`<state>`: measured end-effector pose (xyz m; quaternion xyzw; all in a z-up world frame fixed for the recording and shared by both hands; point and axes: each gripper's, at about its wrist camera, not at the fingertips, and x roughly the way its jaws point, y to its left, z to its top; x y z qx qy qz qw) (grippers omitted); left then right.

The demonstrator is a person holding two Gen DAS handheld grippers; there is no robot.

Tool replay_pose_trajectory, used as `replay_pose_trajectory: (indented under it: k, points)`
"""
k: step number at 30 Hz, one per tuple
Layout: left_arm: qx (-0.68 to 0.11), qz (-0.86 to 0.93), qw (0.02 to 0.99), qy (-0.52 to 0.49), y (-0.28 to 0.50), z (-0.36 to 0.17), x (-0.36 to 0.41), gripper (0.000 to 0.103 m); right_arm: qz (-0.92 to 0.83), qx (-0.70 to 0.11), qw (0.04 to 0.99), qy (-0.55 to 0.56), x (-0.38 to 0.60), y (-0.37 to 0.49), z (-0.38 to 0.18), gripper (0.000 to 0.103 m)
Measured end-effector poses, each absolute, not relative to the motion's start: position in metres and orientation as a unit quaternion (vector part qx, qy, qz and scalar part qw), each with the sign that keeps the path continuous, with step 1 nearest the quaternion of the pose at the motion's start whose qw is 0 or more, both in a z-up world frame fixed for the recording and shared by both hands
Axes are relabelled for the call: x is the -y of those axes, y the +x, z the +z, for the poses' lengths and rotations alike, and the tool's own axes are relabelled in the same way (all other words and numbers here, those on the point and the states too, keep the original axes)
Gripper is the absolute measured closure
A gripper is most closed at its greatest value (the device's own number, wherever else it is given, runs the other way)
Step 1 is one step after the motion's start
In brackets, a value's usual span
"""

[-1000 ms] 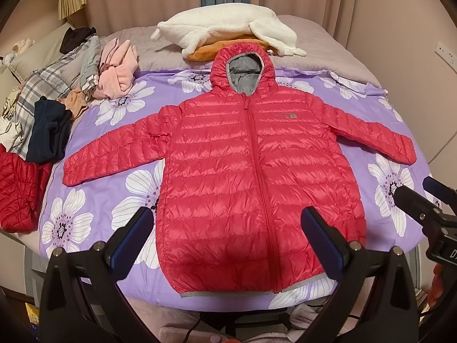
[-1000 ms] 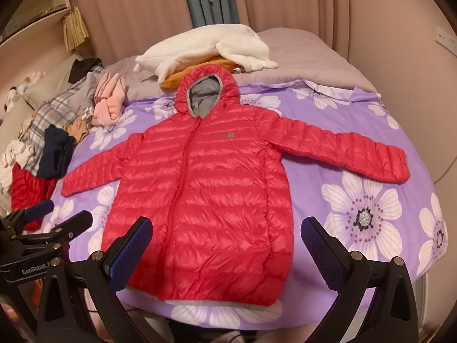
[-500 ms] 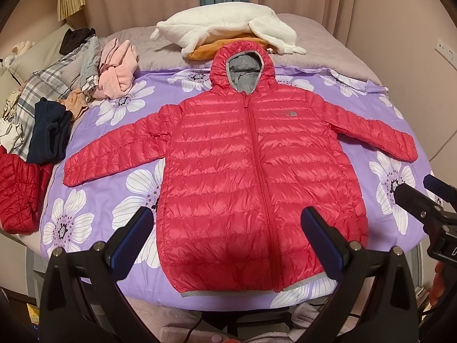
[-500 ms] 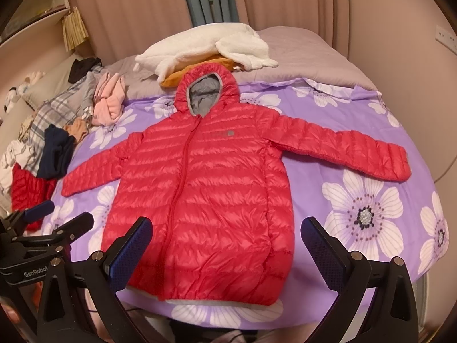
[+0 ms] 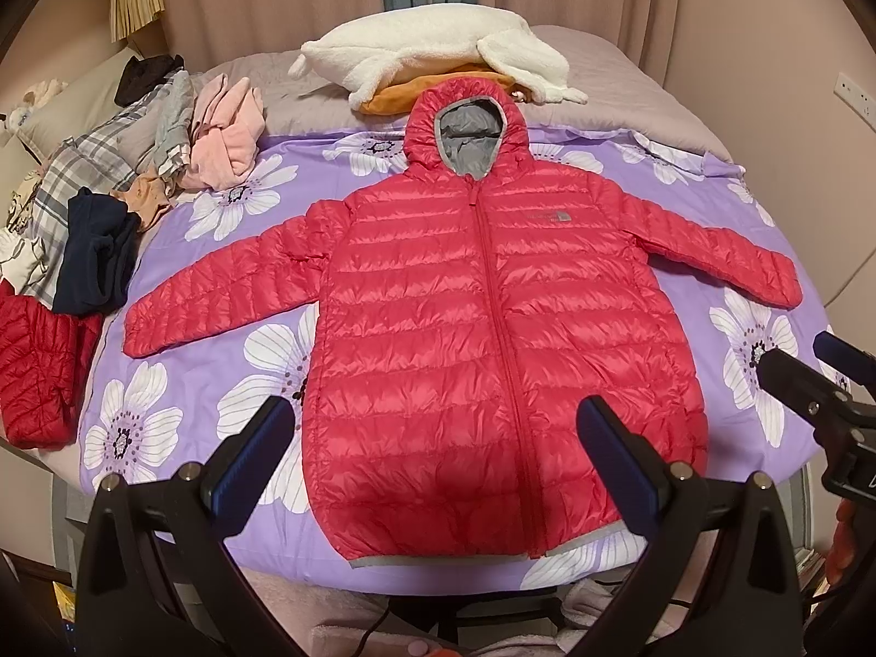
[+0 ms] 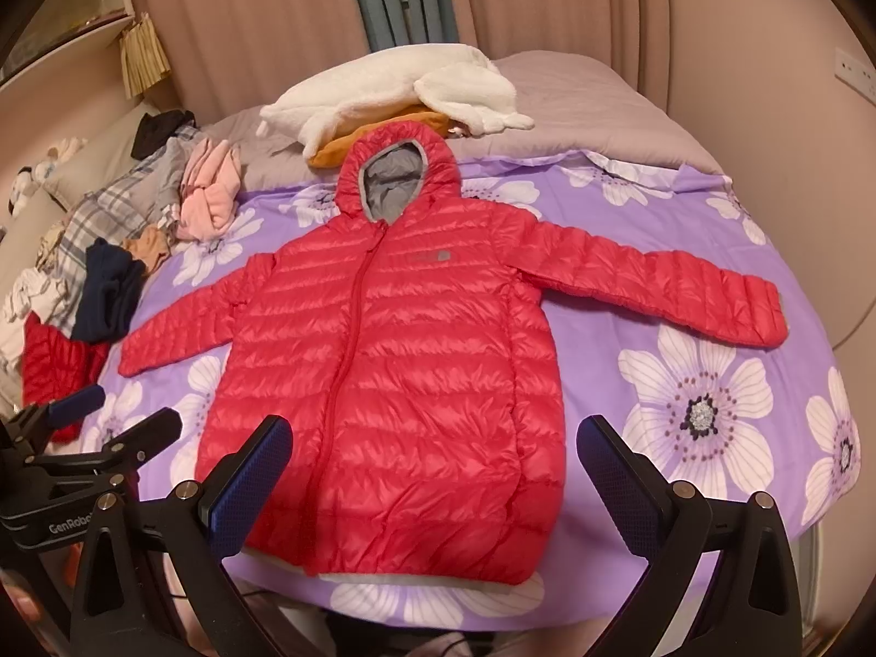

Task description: Fold large clothes

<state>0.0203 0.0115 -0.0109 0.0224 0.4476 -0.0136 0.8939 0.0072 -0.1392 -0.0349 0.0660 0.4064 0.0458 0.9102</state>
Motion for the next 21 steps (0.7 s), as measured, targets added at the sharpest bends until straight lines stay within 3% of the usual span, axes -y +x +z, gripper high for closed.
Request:
replay_pose_trajectory:
  k: [13, 21]
  points:
    - [-0.453, -0.020, 0.891, 0.016, 0.020, -0.015, -0.015, 0.000, 0.045, -0.406, 0.910, 0.068, 0.139, 0.008, -0.035, 0.000]
    - [-0.506, -0.058, 0.850, -0.134, 0.053, -0.048, -0.047, 0.000, 0.118, -0.322, 0.925, 0.166, 0.160, 0.008, -0.028, 0.000]
